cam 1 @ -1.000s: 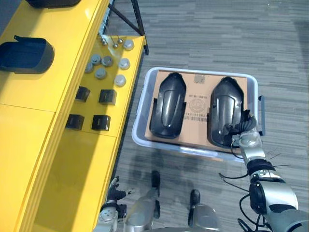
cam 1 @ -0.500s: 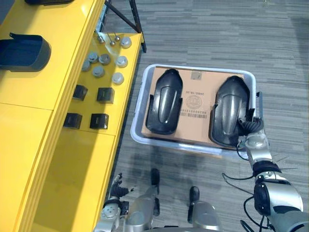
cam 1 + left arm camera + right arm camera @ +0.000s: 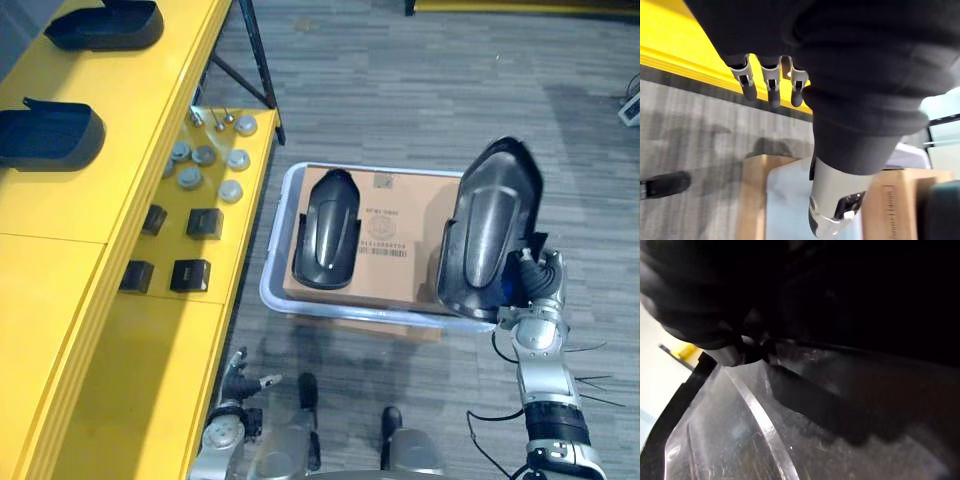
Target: Walk over and take plastic housings, then place them on the shelf
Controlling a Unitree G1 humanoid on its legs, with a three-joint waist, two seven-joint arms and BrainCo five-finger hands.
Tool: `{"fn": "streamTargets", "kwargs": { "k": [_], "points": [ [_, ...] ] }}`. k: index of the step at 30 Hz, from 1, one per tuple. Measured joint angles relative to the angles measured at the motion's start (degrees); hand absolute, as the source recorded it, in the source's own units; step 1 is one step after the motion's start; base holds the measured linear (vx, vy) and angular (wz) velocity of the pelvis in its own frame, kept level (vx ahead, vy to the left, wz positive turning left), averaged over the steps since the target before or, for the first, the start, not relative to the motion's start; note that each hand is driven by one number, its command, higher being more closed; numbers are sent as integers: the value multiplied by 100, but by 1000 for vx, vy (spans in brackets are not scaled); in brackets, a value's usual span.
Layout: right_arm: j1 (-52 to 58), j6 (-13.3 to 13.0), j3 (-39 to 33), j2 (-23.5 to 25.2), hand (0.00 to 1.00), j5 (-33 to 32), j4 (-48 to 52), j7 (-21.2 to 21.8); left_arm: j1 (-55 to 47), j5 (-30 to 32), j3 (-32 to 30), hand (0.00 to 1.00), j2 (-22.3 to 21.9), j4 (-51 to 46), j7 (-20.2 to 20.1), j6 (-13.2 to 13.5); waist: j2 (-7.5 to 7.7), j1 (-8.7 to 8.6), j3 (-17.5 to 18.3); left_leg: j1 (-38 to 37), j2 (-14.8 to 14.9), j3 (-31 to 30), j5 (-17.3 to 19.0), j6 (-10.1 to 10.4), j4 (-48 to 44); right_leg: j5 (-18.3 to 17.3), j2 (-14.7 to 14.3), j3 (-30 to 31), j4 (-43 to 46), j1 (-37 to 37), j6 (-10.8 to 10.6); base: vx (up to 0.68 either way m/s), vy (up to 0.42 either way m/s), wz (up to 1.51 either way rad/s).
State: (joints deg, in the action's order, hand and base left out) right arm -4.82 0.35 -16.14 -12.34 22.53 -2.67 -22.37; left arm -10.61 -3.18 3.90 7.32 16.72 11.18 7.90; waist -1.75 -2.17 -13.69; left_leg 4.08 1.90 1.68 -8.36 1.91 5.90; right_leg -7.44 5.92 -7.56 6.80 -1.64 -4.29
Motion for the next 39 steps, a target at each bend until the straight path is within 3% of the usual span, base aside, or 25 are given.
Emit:
{"fn": "streamTargets", "kwargs": {
  "k": [6,10,13,19,25,35,36,39],
  "points": [
    [214,-5,108,336,100,57,707,-54,-47,-85,138,0,-166,-1528,40,123,-6,-13,250,-4,0,3,-3,-3,-34,10,-35,2,1,-2,3,-7,-1,0],
    [278,-35,519,403,100,62,1059,-62,200,-34,714,0,-161,-2316,155,193,-18,-21,412,-40,3,12,-6,-4,-37,10,-37,9,1,-28,4,0,0,0],
    [283,-195,858,477,100,61,1106,10,488,226,1200,0,-162,-2442,173,260,-35,-30,481,-99,8,12,-6,-4,-35,10,-44,11,-1,-63,4,-22,-3,0],
    [288,-241,1448,554,100,55,1183,136,826,393,1848,0,-194,-2465,262,262,-49,-34,556,-194,17,107,-5,-4,-27,44,-80,126,6,-95,29,-38,4,-8],
    [307,-412,1847,571,100,45,1511,170,1070,582,2185,0,-194,-2451,285,258,-39,-37,612,-194,31,184,-5,-4,0,89,-92,216,-4,-52,20,-35,3,-8],
    [306,-440,2351,498,100,-7,1510,373,1245,788,2559,0,-164,-2045,379,226,-24,-38,906,-191,53,264,-13,-13,1,124,-109,297,-7,-6,27,0,-1,-4],
    [307,-440,2372,504,100,-12,1510,369,1262,788,2571,100,-142,-2028,405,225,-24,-38,907,-193,60,274,-15,-15,1,135,-115,305,-11,-5,31,-35,-5,-5],
    [306,-440,2419,486,100,-18,1509,369,1394,786,2575,100,-134,-1842,449,179,-17,-28,912,-194,95,289,-20,-21,2,197,-144,325,-96,-13,45,-38,-4,-6]
  ]
}}
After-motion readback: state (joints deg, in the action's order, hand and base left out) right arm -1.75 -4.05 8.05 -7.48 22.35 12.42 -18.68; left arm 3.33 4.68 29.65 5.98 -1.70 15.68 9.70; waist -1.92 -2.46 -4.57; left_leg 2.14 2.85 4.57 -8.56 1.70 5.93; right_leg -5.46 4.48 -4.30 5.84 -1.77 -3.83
